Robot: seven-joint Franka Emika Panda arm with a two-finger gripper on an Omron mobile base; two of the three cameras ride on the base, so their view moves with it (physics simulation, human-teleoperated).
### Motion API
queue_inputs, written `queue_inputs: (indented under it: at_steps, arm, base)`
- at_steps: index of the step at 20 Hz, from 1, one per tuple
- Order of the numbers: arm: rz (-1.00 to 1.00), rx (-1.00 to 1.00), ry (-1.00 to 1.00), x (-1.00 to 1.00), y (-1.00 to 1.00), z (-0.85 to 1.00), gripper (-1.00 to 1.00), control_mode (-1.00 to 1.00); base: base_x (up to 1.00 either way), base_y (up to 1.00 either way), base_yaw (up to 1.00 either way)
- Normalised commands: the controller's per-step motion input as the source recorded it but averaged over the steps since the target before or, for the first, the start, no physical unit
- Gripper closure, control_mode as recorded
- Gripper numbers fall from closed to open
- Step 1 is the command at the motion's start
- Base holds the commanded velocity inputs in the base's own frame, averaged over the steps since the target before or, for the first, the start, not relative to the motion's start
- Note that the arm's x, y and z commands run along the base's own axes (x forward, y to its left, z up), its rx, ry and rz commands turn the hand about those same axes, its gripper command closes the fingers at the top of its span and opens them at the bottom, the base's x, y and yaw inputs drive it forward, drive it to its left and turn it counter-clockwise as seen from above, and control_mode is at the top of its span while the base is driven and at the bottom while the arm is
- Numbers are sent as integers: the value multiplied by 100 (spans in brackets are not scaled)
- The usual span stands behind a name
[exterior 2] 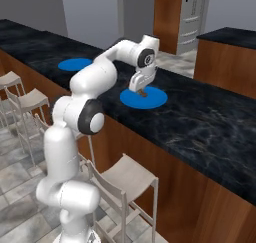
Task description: Take the chicken drumsticks from the pan and place one on each plate on the dining counter.
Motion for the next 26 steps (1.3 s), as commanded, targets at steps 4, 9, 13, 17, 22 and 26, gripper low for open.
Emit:
queue_inputs:
  at_steps: [4,9,13,17,22,26]
  arm:
    - [0,0,2,2,-7,-4,-100,-100]
    - [0,0,2,-1,-2,-1,-100,-100]
    - [0,0,0,-19,1,-2,-100,-100]
    - [0,-1,0,-23,3,-1,-100,-100]
    - [-5,-1,-9,-57,5,14,-100,-100]
    - [-28,-5,-16,-86,32,-3,-100,-100]
  base:
    - [0,0,0]
    - [0,0,0]
    - [0,0,0]
    - [0,0,0]
    - [0,0,0]
    - [0,0,0]
